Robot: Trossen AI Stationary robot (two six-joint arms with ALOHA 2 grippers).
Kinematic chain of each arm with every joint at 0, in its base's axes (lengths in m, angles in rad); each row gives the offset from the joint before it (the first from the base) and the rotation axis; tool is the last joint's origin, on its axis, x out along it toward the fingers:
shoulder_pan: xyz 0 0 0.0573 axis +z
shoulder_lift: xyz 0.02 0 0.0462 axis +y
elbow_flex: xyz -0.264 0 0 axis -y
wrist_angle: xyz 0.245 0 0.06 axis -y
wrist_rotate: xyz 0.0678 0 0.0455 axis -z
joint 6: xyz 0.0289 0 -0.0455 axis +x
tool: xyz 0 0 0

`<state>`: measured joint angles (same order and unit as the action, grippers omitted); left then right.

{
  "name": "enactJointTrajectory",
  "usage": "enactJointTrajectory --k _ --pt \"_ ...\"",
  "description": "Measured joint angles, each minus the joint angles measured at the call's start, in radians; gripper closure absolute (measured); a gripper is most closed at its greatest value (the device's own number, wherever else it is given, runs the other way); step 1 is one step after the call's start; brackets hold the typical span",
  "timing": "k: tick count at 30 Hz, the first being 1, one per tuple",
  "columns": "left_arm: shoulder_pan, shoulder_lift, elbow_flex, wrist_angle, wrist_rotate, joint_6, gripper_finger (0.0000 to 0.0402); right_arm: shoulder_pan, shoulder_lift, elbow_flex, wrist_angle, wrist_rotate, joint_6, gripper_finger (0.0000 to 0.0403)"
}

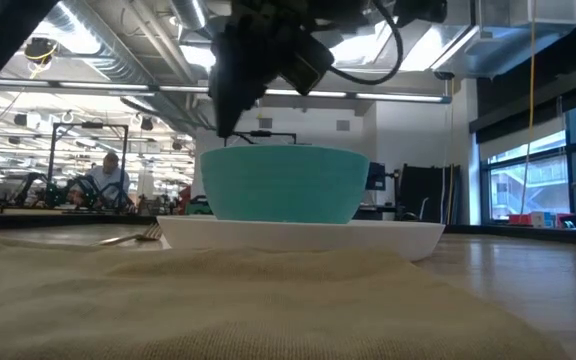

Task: Set table place
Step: Put the blue spoon into the blue bowl

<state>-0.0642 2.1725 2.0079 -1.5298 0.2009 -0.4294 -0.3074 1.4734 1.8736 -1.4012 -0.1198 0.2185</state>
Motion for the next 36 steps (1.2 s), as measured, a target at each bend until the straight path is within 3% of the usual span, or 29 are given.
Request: enactJointTrajectory --k 9,23,36 --pt "0.041 0.001 0.0 0.061 0.0 0.022 0.0401 0.063 0.0 0.0 0.044 0.096 0.024 0.0286" --pt "0.014 0.117 0.0 0.066 0.031 0.074 0.04 0.109 0.0 0.0 0.055 0.101 0.05 0.0286" --pt "0.017 0.145 0.0 0.134 0.055 0.11 0.0343 0.109 0.001 0.0 0.057 0.102 0.039 0.0286"
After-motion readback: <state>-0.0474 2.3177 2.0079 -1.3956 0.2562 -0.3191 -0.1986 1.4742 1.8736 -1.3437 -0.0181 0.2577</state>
